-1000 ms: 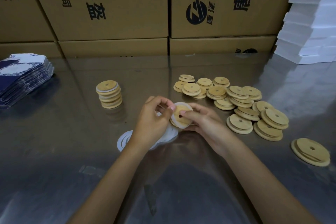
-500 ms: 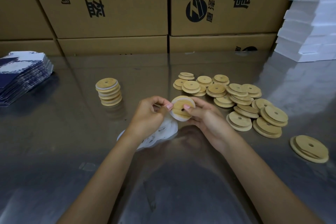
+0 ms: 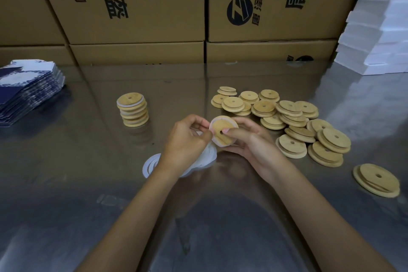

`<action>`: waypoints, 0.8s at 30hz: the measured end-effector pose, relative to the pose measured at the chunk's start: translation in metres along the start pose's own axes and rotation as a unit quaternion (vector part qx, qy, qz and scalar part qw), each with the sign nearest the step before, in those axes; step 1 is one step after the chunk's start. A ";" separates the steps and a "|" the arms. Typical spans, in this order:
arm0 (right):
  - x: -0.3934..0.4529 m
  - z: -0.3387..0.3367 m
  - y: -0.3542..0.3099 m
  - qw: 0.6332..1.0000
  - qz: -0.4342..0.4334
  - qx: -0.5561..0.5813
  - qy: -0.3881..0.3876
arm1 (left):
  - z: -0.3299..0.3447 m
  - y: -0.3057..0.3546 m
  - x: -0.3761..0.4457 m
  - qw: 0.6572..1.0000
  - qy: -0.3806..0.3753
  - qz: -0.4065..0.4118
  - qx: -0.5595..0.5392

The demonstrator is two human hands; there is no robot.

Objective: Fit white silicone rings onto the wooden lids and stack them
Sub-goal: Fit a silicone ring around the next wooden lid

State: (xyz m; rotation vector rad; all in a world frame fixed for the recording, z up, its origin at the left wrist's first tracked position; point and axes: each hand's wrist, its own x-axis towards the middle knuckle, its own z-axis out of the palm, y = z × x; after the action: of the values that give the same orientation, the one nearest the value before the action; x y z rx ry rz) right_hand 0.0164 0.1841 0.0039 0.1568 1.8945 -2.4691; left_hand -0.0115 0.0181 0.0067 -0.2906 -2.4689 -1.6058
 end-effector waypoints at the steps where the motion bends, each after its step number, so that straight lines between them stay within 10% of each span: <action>1: 0.001 0.000 0.000 1.000 0.001 0.005 -0.002 | -0.001 0.000 -0.001 0.999 0.012 0.011 0.031; 24: -0.003 0.001 -0.005 0.999 0.010 0.042 0.020 | -0.006 0.003 -0.005 0.997 -0.052 -0.005 0.052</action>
State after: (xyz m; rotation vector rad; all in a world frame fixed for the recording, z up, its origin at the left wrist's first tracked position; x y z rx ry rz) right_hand 0.0189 0.1845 0.0088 0.2269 1.7945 -2.5542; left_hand -0.0061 0.0129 0.0105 -0.3543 -2.6240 -1.4967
